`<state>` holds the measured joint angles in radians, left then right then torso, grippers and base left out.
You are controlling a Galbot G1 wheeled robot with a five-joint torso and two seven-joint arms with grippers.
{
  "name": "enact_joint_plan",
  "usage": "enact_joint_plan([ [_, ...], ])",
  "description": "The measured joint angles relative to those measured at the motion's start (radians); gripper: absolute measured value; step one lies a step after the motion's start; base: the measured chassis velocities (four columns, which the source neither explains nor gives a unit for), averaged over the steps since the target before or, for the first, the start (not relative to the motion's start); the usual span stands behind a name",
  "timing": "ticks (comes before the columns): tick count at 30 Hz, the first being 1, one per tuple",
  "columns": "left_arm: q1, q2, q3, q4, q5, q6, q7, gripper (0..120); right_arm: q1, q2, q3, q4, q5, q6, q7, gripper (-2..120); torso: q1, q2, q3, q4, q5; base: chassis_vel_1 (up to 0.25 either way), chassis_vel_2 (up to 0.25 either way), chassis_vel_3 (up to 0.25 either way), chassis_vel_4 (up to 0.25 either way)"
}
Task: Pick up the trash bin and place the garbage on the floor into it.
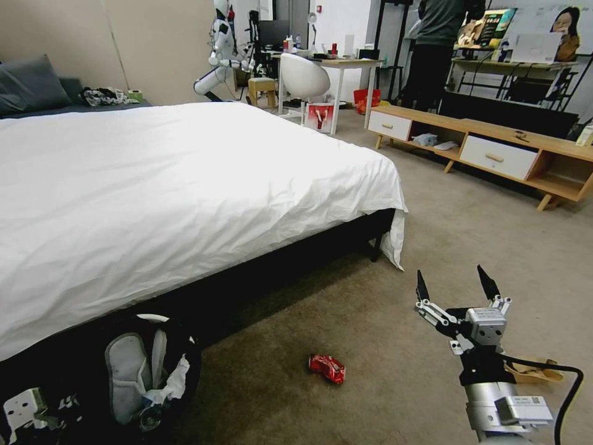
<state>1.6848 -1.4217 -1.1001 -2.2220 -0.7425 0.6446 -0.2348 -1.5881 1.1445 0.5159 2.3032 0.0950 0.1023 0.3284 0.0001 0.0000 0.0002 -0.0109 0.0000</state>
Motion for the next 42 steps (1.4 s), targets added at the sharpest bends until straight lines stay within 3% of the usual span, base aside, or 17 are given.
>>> enact_joint_plan([
  [29,0.001,0.003,0.005,0.005,0.018,-0.007,0.014,1,-0.022,0.015,0.008,-0.001,-0.009,0.019,-0.003,100,0.0,0.0,0.0,-0.0001,-0.0001,0.0,0.0,0.0,0.0],
  [42,-0.004,0.001,0.004,0.021,0.054,-0.013,0.051,1,-0.028,0.017,0.008,-0.006,-0.011,0.028,-0.005,100,0.0,0.0,0.0,0.0,-0.0001,0.0,0.0,0.0,0.0],
])
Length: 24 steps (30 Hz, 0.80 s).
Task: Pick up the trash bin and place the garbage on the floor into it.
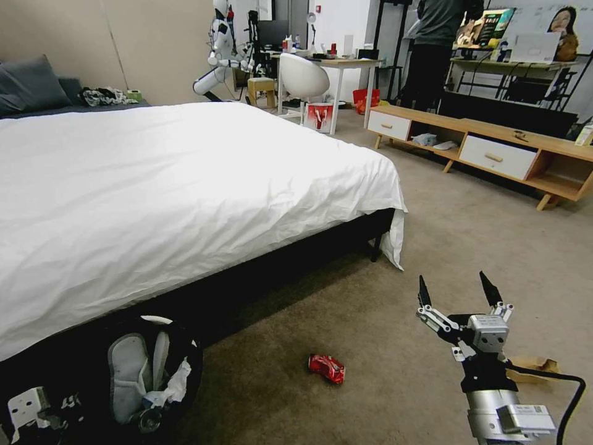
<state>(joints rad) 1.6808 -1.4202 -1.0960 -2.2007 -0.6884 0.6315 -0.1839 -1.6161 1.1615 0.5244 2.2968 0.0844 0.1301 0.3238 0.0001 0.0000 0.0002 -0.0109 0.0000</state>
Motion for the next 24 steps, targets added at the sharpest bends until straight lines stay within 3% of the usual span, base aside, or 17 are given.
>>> enact_joint_plan([
  [19,-0.002,-0.001,-0.005,0.005,-0.003,-0.001,0.001,1,0.006,0.002,-0.005,-0.008,-0.002,0.0,-0.001,100,0.0,0.0,0.0,-0.0008,0.0,-0.037,-0.037,-0.035,-0.042],
  [21,-0.002,-0.001,-0.005,0.006,-0.004,-0.001,0.0,1,0.007,0.001,-0.005,-0.008,-0.002,0.0,-0.001,100,0.0,0.0,0.0,0.0005,0.0,0.0,0.0,0.0,0.0],
  [24,-0.002,-0.001,-0.006,0.006,-0.004,-0.001,-0.001,1,0.007,0.002,-0.007,-0.01,-0.002,0.0,-0.001,100,0.0,0.0,0.0,0.0004,0.0,0.0,0.0,0.0,0.0],
])
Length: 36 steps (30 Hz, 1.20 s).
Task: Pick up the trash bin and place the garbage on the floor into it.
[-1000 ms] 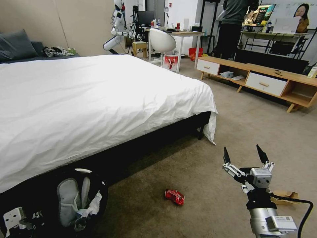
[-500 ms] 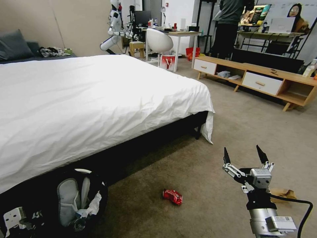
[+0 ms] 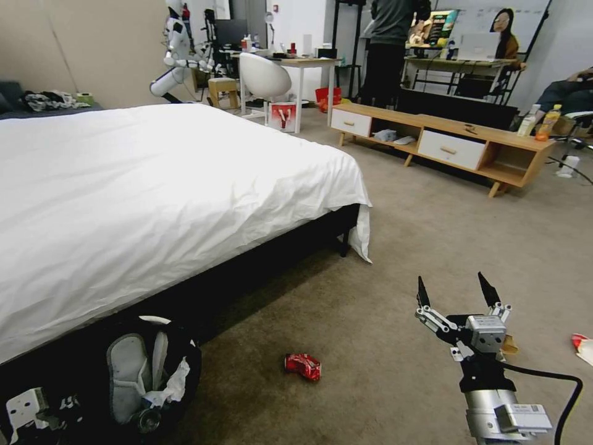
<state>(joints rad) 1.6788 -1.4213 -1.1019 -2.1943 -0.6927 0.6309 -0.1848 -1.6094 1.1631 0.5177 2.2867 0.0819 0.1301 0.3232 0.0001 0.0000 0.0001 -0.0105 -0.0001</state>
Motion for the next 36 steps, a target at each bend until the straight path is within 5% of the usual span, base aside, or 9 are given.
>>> enact_joint_plan([
  [36,0.01,0.003,-0.002,-0.01,-0.007,0.0,0.0,1,-0.013,0.003,-0.011,-0.005,-0.019,0.018,-0.019,100,0.0,0.0,0.0,-0.0003,-0.0001,-0.049,0.05,0.05,-0.047],
])
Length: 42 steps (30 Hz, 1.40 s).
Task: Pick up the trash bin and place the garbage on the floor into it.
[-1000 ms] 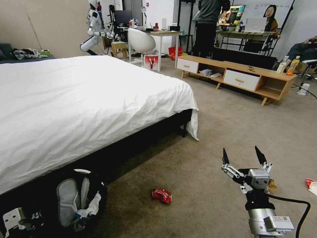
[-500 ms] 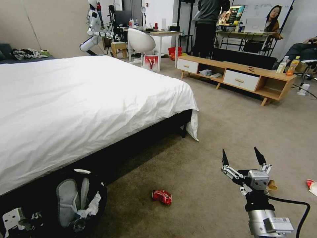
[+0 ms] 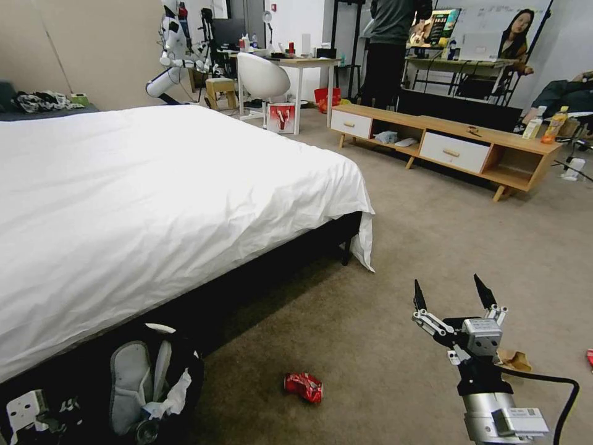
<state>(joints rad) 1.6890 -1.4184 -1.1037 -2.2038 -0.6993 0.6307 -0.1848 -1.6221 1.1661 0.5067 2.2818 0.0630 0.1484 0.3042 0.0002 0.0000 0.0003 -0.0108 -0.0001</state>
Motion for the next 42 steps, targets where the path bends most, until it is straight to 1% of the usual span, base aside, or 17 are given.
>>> enact_joint_plan([
  [9,0.002,-0.002,0.0,0.003,0.001,0.0,0.004,1,0.0,0.001,-0.008,-0.005,0.0,0.009,-0.01,100,0.0,0.0,0.0,-0.0005,0.0001,-0.006,0.008,0.007,-0.005],
  [12,0.0,-0.004,0.001,0.005,0.002,0.0,0.005,1,0.002,0.002,-0.009,-0.006,0.0,0.009,-0.013,100,0.0,0.0,0.0,0.0,0.0001,0.0,0.0,0.0,0.0],
  [23,-0.006,-0.004,0.001,0.012,0.003,0.0,0.005,1,0.013,0.003,-0.014,-0.018,0.0,0.012,-0.017,100,0.0,0.0,0.0,-0.0001,0.0001,0.0,0.0,0.0,0.0],
  [32,-0.01,-0.005,0.002,0.019,0.004,0.0,0.003,1,0.025,-0.001,-0.015,-0.03,-0.002,0.024,-0.024,100,0.0,0.0,0.0,0.0002,0.0001,-0.085,0.088,0.089,-0.075],
  [37,-0.012,-0.005,0.003,0.021,0.004,0.0,0.003,1,0.033,-0.017,-0.009,-0.039,-0.011,0.03,-0.031,100,0.0,0.0,0.0,-0.0002,0.0,-0.039,0.028,0.035,-0.036],
  [42,-0.013,-0.006,0.003,0.022,0.005,0.0,0.003,1,0.032,-0.054,-0.01,-0.042,-0.008,0.001,-0.016,100,0.0,0.0,0.0,-0.0007,-0.0001,0.0,0.0,0.0,0.0],
])
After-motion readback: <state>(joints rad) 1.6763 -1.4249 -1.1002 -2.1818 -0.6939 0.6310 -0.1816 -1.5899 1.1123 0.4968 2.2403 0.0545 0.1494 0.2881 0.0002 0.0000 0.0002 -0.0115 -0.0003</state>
